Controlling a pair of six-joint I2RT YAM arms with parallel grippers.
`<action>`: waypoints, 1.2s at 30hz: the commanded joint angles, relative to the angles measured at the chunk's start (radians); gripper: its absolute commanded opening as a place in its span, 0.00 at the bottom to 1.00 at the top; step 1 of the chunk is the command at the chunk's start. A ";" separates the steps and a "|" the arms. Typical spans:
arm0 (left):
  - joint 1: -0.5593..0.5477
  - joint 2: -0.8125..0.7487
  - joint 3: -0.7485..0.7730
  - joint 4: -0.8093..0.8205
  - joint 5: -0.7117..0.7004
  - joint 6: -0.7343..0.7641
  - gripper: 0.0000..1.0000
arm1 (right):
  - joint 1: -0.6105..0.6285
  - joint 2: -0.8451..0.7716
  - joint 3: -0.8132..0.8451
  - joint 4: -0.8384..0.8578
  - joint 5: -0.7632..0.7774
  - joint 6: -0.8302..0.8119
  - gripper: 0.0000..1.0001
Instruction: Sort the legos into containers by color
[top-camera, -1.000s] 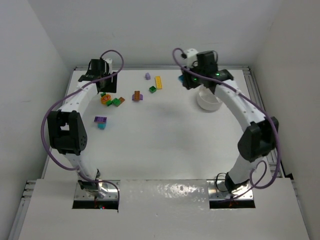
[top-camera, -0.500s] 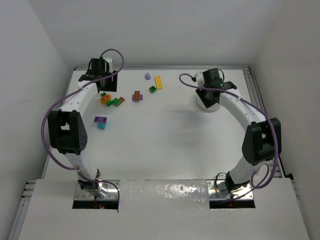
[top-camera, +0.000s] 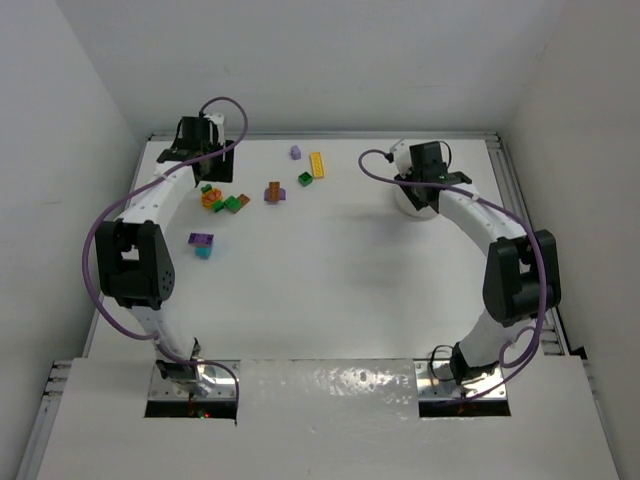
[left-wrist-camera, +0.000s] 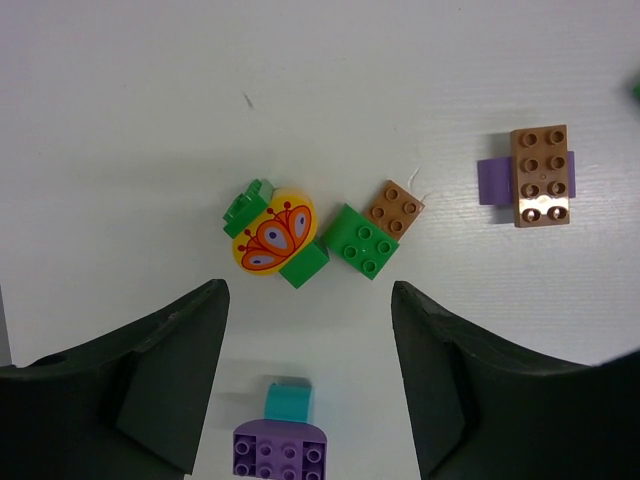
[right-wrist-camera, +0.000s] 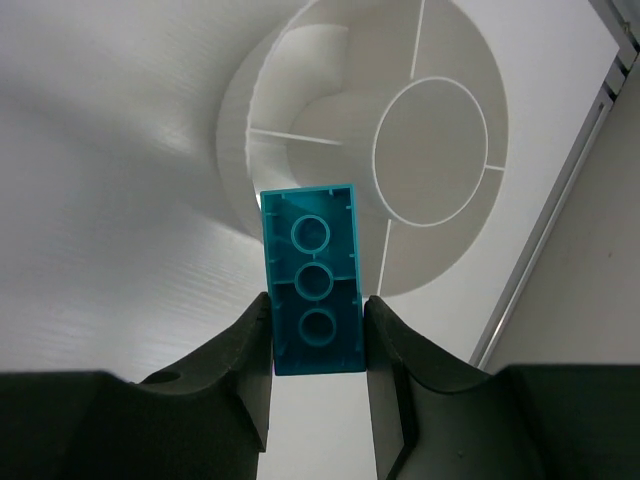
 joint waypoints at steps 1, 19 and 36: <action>0.014 -0.018 -0.004 0.035 -0.019 0.004 0.64 | -0.004 -0.002 0.052 0.052 -0.018 -0.019 0.00; 0.012 -0.021 -0.016 0.041 -0.041 0.015 0.64 | -0.030 0.056 0.063 0.088 -0.047 -0.126 0.09; 0.012 -0.021 -0.011 0.044 -0.056 0.026 0.65 | -0.032 0.047 0.095 0.071 -0.047 -0.096 0.47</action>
